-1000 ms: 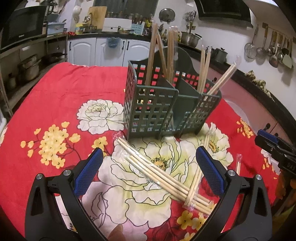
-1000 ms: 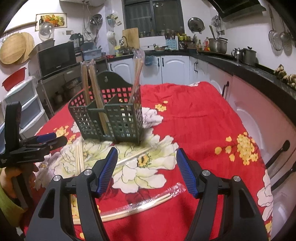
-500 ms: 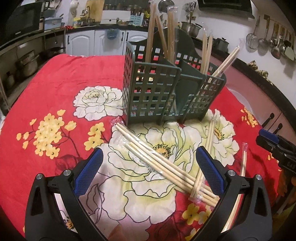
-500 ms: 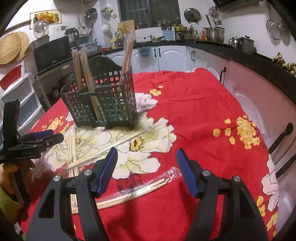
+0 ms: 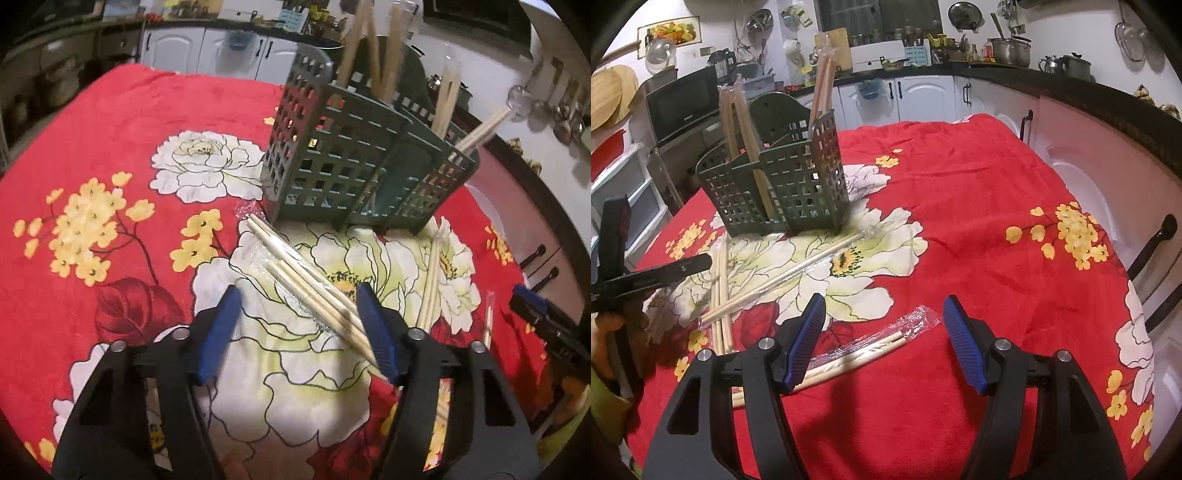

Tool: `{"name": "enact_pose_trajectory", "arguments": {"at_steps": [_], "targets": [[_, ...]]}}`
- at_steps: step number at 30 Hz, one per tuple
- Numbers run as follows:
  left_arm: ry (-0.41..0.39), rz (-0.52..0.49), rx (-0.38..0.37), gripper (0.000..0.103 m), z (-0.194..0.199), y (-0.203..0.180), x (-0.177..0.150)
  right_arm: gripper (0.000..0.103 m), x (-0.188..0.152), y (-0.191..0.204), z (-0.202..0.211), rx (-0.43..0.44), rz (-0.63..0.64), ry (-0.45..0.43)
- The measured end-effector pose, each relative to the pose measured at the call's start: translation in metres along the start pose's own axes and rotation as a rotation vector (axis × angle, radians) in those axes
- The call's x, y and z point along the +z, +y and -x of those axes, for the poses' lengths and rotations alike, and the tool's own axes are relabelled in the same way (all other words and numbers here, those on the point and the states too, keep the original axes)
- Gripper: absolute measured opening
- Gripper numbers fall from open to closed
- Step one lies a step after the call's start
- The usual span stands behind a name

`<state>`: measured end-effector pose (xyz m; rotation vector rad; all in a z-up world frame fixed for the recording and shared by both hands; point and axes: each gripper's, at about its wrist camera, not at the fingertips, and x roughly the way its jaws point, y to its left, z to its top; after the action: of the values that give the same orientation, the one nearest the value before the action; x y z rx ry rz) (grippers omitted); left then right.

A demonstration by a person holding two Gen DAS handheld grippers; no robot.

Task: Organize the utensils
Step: 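Close the left tool on a loose chopstick while the right tool reaches toward another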

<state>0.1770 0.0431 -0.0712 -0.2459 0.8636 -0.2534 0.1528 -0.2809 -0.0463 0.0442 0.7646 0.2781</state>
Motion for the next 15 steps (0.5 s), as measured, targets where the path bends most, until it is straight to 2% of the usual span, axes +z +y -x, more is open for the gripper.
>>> {"name": "enact_pose_trajectory", "arguments": {"at_steps": [7,9,14,15], "targets": [[0.013,0.051,-0.018,0.052,-0.011,0.013,0.014,0.064,0.000,-0.004,-0.006,-0.003,-0.005,0.024],[0.016,0.066,-0.024,0.049,-0.015,0.019,0.017,0.064,0.000,-0.004,-0.009,-0.012,-0.002,0.035],[0.007,0.082,-0.022,0.025,-0.019,0.028,0.021,0.063,-0.004,-0.009,-0.020,-0.019,-0.025,0.080],[0.008,0.092,-0.029,0.023,-0.021,0.031,0.021,0.063,-0.005,-0.009,-0.021,-0.015,-0.031,0.084]]}}
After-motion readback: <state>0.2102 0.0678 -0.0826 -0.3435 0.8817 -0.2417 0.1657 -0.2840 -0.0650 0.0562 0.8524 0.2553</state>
